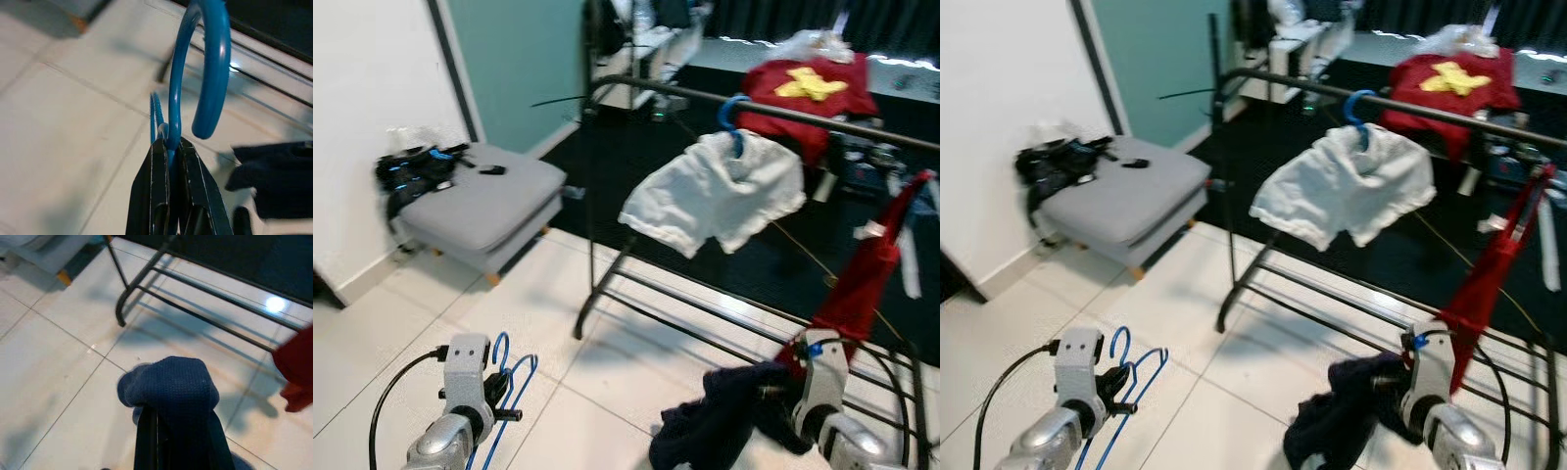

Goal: Hang hanger

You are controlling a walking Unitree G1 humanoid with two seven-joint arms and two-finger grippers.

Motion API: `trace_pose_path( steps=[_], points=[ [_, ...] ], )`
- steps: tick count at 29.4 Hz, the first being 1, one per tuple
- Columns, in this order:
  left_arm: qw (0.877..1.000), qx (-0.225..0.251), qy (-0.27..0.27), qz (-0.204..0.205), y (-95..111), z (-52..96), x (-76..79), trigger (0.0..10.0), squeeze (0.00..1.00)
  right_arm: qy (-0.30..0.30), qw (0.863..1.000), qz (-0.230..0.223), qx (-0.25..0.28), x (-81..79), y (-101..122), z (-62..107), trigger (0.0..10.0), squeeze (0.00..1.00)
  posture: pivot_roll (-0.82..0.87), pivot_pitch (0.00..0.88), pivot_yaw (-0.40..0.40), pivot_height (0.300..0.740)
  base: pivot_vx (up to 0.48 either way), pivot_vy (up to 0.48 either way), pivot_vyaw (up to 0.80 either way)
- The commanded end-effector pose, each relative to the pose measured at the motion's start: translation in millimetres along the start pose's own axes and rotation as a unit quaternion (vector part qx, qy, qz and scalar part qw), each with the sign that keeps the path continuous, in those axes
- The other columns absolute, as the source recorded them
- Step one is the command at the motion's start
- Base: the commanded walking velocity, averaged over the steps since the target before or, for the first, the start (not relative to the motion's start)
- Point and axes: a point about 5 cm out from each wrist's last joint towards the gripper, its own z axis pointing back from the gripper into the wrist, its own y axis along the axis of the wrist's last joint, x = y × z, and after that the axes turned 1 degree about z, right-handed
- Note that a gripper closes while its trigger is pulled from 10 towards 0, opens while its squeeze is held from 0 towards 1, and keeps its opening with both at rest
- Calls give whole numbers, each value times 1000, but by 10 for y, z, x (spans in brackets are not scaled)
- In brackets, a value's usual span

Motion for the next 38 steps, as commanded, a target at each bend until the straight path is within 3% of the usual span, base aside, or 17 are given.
trace_pose_path(
  steps=[1,4,7,9,10,12,16,19,21,26,33,38],
  points=[
    [1000,-13,6,-3,-106,32,26,10000,0,-4,1000,5,-6,-17,-88,17,10000,0,42,50,-36,740,0,0,763],
    [999,-19,25,24,-239,70,52,10000,0,-18,1000,-5,-20,-72,-341,82,10000,0,52,48,-36,740,0,0,763],
    [999,-16,31,34,-254,71,64,10000,0,-20,999,-32,-18,-67,-437,109,10000,0,59,49,-38,740,0,0,763],
    [999,-15,21,26,-250,54,110,10000,0,-37,996,-75,-18,131,-546,160,10000,0,64,51,-41,740,0,0,728],
    [999,-15,21,26,-250,54,110,10000,0,-37,996,-75,-18,131,-546,160,10000,0,64,51,-41,740,0,0,731],
    [1000,-17,14,17,-253,49,135,10000,0,-43,995,-82,-24,280,-598,201,10000,0,63,52,-39,740,0,0,731],
    [1000,-15,12,16,-257,51,141,10000,0,-45,995,-80,-31,341,-649,235,10000,0,63,54,-37,740,0,0,731],
    [1000,-9,10,17,-279,49,139,10000,0,-71,991,-91,-66,643,-871,461,10000,0,72,43,-33,740,0,0,729],
    [1000,-9,11,21,-292,49,130,10000,0,-82,989,-95,-80,706,-943,530,10000,0,71,38,-33,740,0,0,728],
    [1000,-13,14,23,-311,48,116,10000,0,-86,987,-99,-91,709,-1005,554,10000,0,70,34,-31,740,309,0,730],
    [1000,-13,16,20,-334,40,88,10000,0,-86,984,-103,-115,536,-1150,486,10000,0,69,31,-26,740,357,0,729],
    [1000,-8,17,23,-341,30,78,10000,0,-64,987,-97,-106,270,-1144,283,10000,0,70,41,-29,740,0,0,730]
  ],
)
